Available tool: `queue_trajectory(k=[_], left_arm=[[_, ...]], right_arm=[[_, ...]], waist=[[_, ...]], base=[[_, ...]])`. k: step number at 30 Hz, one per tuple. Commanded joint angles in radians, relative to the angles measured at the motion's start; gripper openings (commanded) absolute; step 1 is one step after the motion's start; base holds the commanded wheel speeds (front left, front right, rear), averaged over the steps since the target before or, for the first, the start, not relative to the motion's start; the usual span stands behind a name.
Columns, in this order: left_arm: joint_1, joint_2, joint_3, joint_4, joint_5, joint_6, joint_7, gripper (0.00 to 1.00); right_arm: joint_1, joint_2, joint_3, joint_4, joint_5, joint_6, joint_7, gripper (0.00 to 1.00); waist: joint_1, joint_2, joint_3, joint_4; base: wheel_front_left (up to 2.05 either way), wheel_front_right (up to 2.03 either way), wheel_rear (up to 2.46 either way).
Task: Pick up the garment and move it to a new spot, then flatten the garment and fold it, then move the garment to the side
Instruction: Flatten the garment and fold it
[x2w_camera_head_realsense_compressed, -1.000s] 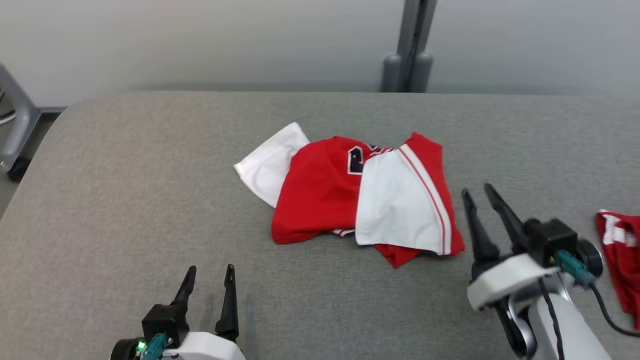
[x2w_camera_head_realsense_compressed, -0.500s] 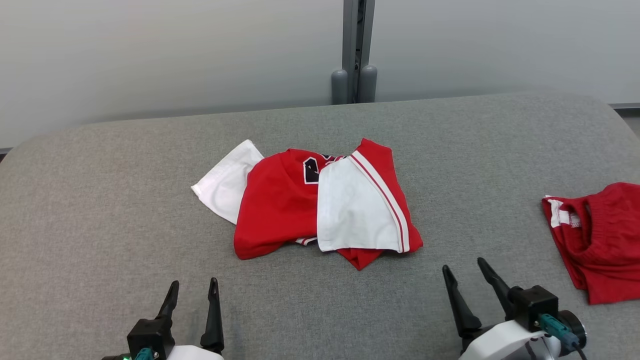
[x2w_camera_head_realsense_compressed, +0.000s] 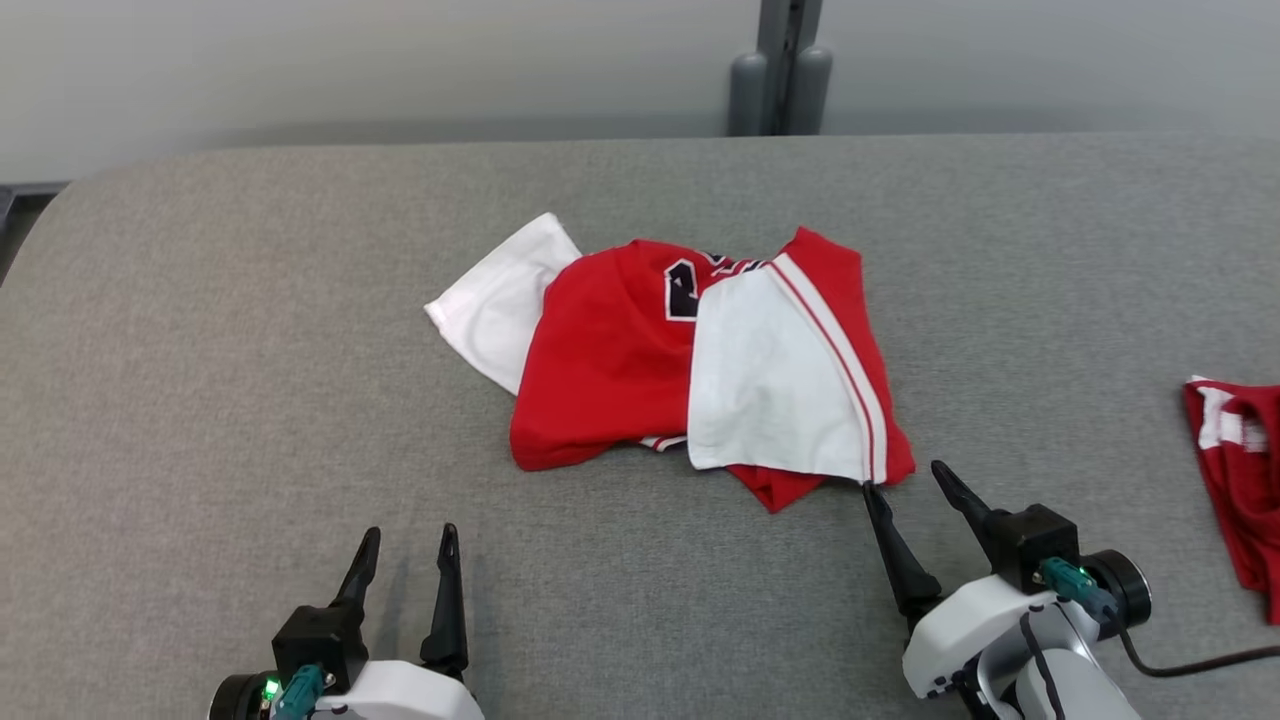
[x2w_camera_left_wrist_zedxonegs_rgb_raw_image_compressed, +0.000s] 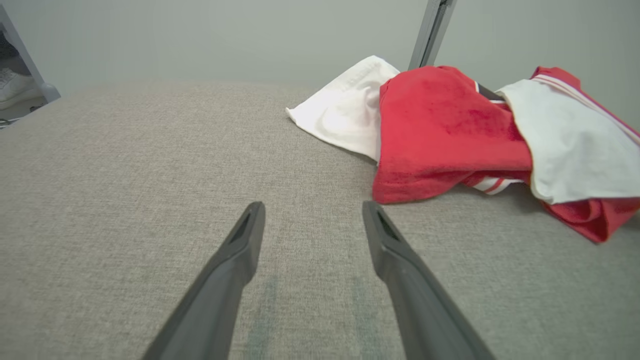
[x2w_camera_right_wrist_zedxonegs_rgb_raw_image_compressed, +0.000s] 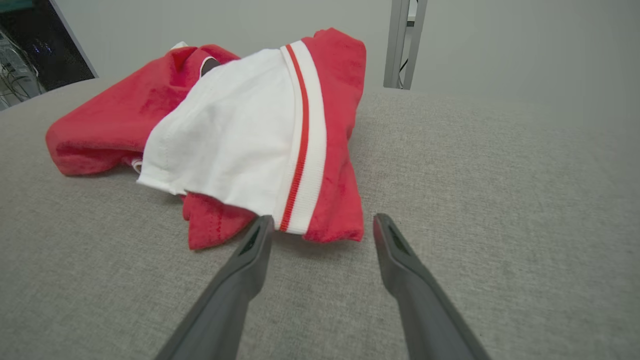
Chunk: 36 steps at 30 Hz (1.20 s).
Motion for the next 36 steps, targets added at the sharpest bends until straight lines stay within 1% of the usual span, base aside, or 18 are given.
queue_trajectory(k=[1,9,10,11,12,16,20,25,29,30,32,36], left_arm=[[-0.022,0.004,-0.003,-0.003,-0.007,0.006,0.000,1.00],[-0.050,0.004,-0.014,-0.010,-0.015,0.010,0.000,1.00],[-0.050,0.004,-0.013,-0.011,-0.018,0.012,0.000,1.00],[-0.051,0.004,-0.013,-0.012,-0.020,0.013,0.000,1.00],[-0.057,0.004,-0.016,-0.012,-0.022,0.013,0.000,1.00],[-0.060,0.004,-0.016,-0.014,-0.022,0.005,0.000,1.00],[-0.040,0.004,-0.020,-0.012,-0.023,-0.001,0.000,1.00],[-0.017,0.004,-0.021,-0.004,-0.025,-0.014,0.000,1.00],[-0.009,0.004,-0.032,0.003,-0.026,-0.021,0.000,1.00],[-0.009,0.004,-0.032,0.003,-0.026,-0.021,0.000,1.00],[-0.008,0.004,-0.037,0.008,-0.027,-0.026,0.000,1.00],[-0.007,0.004,-0.053,0.014,-0.025,-0.032,0.000,1.00]], right_arm=[[-0.022,-0.005,-0.005,0.015,-0.009,0.000,0.000,1.00],[-0.065,-0.005,0.008,0.055,-0.009,0.000,0.000,1.00],[-0.070,-0.006,0.009,0.061,-0.006,0.000,0.001,0.71],[-0.077,-0.006,0.011,0.068,-0.002,0.000,0.000,0.32],[-0.091,-0.005,0.015,0.068,0.019,0.000,0.000,0.00],[-0.104,-0.005,0.004,0.019,0.046,0.000,0.000,0.00],[-0.106,-0.005,0.011,-0.077,0.067,0.000,0.000,0.00],[-0.161,-0.006,0.067,-0.197,0.105,0.000,0.000,0.00],[-0.264,-0.005,0.146,-0.250,0.168,0.000,0.000,0.00],[-0.264,-0.005,0.146,-0.250,0.168,0.000,0.000,0.00],[-0.334,-0.005,0.187,-0.271,0.216,0.000,0.000,0.00],[-0.463,-0.004,0.238,-0.338,0.363,0.000,0.000,0.00]], waist=[[0.0000,0.0000,0.031,0.029],[0.0000,0.0000,0.071,0.058],[0.0000,0.0000,0.073,0.059],[0.0000,0.0000,0.074,0.060],[0.0000,0.0000,0.073,0.061],[0.0000,0.0000,0.058,0.059],[0.0000,0.0000,0.025,0.053],[0.0000,0.0000,-0.026,0.039],[0.0000,0.0000,-0.056,0.039],[0.0000,0.0000,-0.056,0.039],[0.0000,0.0000,-0.064,0.045],[0.0000,0.0000,-0.068,0.070]], base=[[0.00,0.00,0.00],[0.00,0.00,0.00],[0.00,0.00,0.00],[0.00,0.00,0.00],[0.00,0.00,0.00],[0.00,0.00,0.00],[0.00,0.00,0.00],[0.00,0.00,0.00],[0.00,0.00,0.00],[0.00,0.00,0.00],[0.00,0.00,0.00],[0.00,0.00,0.00]])
